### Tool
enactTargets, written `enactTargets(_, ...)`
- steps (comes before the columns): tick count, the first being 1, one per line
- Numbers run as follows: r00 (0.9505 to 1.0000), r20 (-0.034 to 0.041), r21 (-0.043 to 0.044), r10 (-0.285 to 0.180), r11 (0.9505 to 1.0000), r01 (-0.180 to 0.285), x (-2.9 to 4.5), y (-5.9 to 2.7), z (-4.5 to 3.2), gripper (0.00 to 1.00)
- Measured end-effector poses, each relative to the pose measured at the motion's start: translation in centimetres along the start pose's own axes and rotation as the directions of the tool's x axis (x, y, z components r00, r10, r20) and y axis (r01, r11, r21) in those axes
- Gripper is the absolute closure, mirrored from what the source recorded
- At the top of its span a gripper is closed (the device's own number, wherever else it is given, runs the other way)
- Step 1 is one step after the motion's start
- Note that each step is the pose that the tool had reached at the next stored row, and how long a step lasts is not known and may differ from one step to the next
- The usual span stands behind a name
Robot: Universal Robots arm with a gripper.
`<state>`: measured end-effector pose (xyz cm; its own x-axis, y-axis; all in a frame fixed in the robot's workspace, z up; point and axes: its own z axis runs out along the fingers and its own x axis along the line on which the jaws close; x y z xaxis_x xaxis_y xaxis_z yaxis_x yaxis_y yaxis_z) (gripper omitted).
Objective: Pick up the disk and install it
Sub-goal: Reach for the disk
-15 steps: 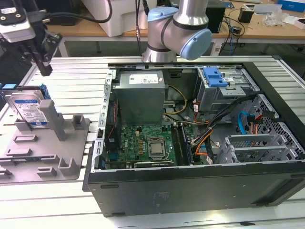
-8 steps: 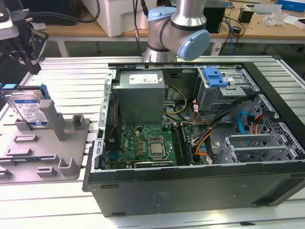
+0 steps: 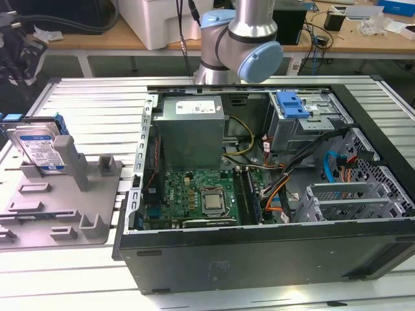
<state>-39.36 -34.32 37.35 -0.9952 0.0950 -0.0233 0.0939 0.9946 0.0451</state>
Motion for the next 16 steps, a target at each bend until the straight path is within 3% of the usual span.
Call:
enactTargets(5, 1.0000, 0.0001, -0.0001, 0.000, 1.0000, 0.000, 2.59, 0.75, 0.31, 0.89)
enactTargets(16, 1.0000, -0.0001, 0.0001, 0.000, 1.0000, 0.000, 2.68, 0.80, 0.30, 0.89)
